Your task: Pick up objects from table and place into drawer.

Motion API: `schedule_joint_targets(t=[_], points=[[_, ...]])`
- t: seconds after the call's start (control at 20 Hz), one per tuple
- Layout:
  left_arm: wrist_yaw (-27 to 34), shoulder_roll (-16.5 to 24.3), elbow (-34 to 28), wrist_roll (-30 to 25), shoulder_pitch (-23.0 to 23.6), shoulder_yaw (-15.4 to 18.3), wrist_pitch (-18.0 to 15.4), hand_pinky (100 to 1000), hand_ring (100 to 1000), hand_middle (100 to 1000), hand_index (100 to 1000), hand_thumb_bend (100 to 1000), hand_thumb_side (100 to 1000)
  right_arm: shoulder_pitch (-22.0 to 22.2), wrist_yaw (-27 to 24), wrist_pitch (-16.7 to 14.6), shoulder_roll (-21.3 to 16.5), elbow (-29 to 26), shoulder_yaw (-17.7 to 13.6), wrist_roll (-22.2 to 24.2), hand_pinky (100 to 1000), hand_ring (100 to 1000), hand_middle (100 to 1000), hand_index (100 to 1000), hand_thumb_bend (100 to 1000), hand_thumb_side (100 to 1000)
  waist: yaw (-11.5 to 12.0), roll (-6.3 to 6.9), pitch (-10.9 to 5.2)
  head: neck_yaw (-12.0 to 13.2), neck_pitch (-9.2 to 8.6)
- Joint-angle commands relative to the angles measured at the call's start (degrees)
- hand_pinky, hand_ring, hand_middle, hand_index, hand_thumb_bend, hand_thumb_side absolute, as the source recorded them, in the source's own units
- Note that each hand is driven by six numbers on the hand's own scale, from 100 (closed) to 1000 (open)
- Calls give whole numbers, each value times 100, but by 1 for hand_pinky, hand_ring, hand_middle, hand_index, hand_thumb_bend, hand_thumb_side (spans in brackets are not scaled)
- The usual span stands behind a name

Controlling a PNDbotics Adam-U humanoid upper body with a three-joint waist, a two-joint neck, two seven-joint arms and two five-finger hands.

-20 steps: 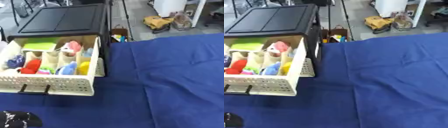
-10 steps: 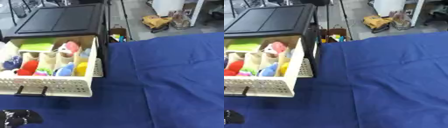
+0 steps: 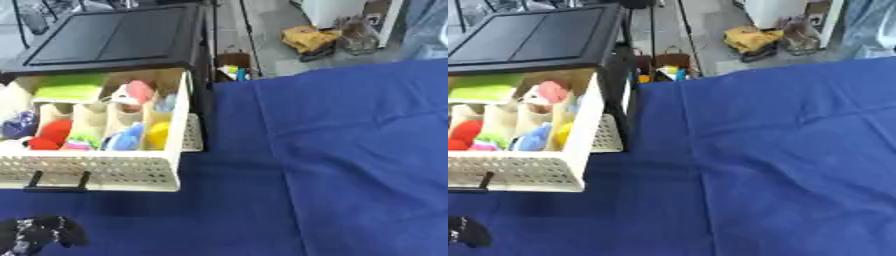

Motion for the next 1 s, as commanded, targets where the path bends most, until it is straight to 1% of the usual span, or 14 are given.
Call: schedule_joint_targets(t=[0.05, 0.15, 0.3, 0.5, 0.8, 1.0], points=[[316, 156, -70, -174, -116, 206, 90, 320, 627, 692, 789, 100, 1000, -94, -31, 32, -72, -79, -36, 18, 709, 730, 567, 674, 100, 852, -19, -3, -102, 47, 55], [505, 193, -70, -189, -205, 317, 147, 304, 610, 686, 786, 100, 1000, -88, -29, 44, -66, -79, -34, 32, 712, 729, 566, 673, 100, 853, -25, 10, -108, 55, 56], [762, 308, -70, -96, -353, 558, 224, 305, 600, 684, 790, 100, 1000, -79, -21, 59, -61, -79, -33, 46, 711, 729, 565, 671, 100, 854, -29, 28, -110, 53, 44], [843, 398, -70, -57, -457, 752, 389, 315, 605, 688, 794, 100, 1000, -78, -16, 67, -48, -79, -31, 58, 711, 728, 563, 670, 100, 854, -58, 41, -100, 71, 14], [771, 446, -70, -9, -515, 842, 572, 316, 609, 691, 797, 100, 1000, -144, 60, 129, 43, -79, 9, 104, 710, 726, 561, 668, 100, 853, -117, 51, -81, 138, -23], [791, 440, -70, -77, -530, 829, 670, 312, 607, 687, 798, 100, 1000, -170, 94, 154, 83, -79, 24, 111, 709, 725, 560, 668, 100, 852, -143, 47, -70, 173, -42]])
